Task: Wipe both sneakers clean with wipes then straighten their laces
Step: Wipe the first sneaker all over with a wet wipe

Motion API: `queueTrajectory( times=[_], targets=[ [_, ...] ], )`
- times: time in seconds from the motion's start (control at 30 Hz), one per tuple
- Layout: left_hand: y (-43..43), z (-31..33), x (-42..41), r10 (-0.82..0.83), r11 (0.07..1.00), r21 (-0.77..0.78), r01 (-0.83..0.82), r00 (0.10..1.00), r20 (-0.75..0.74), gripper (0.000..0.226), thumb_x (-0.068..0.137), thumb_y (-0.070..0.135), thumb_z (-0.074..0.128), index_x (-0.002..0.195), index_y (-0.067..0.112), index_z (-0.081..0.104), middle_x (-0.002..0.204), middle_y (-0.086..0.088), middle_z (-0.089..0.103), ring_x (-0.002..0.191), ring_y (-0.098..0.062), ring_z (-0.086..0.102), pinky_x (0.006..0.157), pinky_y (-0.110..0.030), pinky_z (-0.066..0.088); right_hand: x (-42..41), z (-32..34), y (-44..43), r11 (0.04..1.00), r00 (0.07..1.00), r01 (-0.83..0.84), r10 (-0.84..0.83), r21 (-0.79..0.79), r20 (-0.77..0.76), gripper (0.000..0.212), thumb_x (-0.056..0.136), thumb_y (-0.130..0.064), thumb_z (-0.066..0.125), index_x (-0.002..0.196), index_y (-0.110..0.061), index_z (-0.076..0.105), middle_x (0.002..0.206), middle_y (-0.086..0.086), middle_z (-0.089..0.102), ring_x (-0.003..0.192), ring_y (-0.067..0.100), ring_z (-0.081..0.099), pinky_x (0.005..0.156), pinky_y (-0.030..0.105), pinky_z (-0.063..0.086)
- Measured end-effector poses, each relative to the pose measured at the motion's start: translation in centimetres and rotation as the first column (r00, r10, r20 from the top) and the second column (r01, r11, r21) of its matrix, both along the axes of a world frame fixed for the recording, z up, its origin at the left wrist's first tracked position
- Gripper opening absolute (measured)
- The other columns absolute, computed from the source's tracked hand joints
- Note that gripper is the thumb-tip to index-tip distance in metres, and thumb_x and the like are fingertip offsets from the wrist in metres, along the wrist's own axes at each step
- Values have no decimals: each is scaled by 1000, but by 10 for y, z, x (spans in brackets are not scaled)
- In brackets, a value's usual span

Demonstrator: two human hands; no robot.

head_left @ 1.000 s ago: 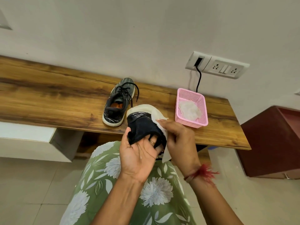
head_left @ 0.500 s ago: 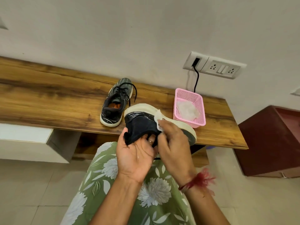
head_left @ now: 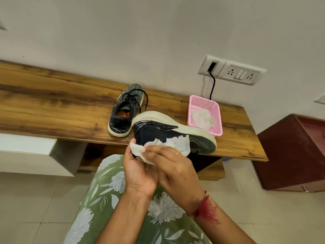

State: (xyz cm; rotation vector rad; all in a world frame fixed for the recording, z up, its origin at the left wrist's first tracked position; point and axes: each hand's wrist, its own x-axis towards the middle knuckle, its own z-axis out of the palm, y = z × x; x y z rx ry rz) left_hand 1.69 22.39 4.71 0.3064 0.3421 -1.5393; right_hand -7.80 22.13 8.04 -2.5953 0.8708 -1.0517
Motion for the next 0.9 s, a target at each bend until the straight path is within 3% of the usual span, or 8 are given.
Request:
queueTrajectory(
  times=[0.07, 0.13, 0.2, 0.23, 0.4, 0.53, 0.67, 0.9],
  targets=[
    [-1, 2, 1, -41, 991, -130, 35, 998, -40, 60, 99, 40, 27, 109, -4, 66, 98, -20, 71, 89, -26, 70, 85, -41, 56, -5, 18, 4, 955, 920, 69, -173, 290, 351, 33, 80, 4, 50, 102, -12, 69, 102, -1, 68, 97, 9, 63, 80, 22, 51],
    [-3, 3, 2, -22, 991, -130, 19, 999, -23, 55, 98, 43, 27, 130, 7, 54, 110, -16, 69, 102, -30, 67, 89, -58, 50, -16, 31, -5, 833, 663, 76, -453, 548, 596, 32, 80, 5, 59, 93, -23, 70, 95, -7, 69, 89, 7, 64, 72, 20, 51],
    [-4, 2, 3, 1, 983, -181, -12, 998, -63, 54, 96, 43, 31, 137, 12, 49, 110, -13, 70, 106, -32, 66, 86, -65, 45, -34, 38, -22, 703, 424, -35, -633, 711, 648, 24, 85, 1, 57, 90, -19, 69, 98, 1, 69, 89, 15, 63, 71, 28, 52],
    [-3, 4, 3, 8, 981, -195, -22, 997, -72, 55, 96, 43, 32, 138, 12, 47, 111, -13, 69, 107, -33, 65, 86, -67, 43, -41, 40, -29, 657, 391, -65, -676, 751, 624, 23, 87, 3, 53, 92, -14, 67, 102, 7, 67, 91, 19, 63, 72, 30, 53],
    [-2, 8, -3, -52, 981, -186, 48, 998, -20, 57, 93, 45, 33, 139, 13, 47, 126, -15, 63, 117, -34, 59, 92, -66, 41, -47, 39, -47, 704, 613, 188, -629, 685, 478, 31, 86, 9, 50, 89, -14, 71, 98, 3, 70, 97, 15, 64, 83, 29, 53],
    [-2, 8, -7, -89, 980, -181, 88, 996, 3, 58, 94, 46, 33, 140, 13, 46, 132, -14, 59, 121, -33, 57, 95, -64, 38, -27, 24, -52, 745, 818, 420, -558, 519, 139, 16, 85, -13, 61, 95, -16, 72, 100, -5, 66, 92, 4, 59, 83, 17, 45],
    [-1, 6, -9, -105, 981, -160, 113, 993, 54, 60, 94, 48, 31, 140, 12, 47, 133, -14, 58, 122, -31, 56, 98, -59, 38, -13, 13, -50, 777, 805, 581, -592, 244, -31, 15, 87, -8, 60, 97, -10, 71, 96, 5, 67, 89, 20, 63, 74, 14, 34],
    [-2, 5, -11, -77, 985, -141, 99, 986, 150, 56, 96, 45, 28, 128, 11, 59, 128, -16, 61, 115, -28, 61, 105, -52, 34, 1, 13, -43, 729, 771, 614, -636, 304, -32, 27, 85, 2, 51, 106, -15, 48, 84, 5, 66, 83, 28, 65, 67, 35, 46]
  ],
)
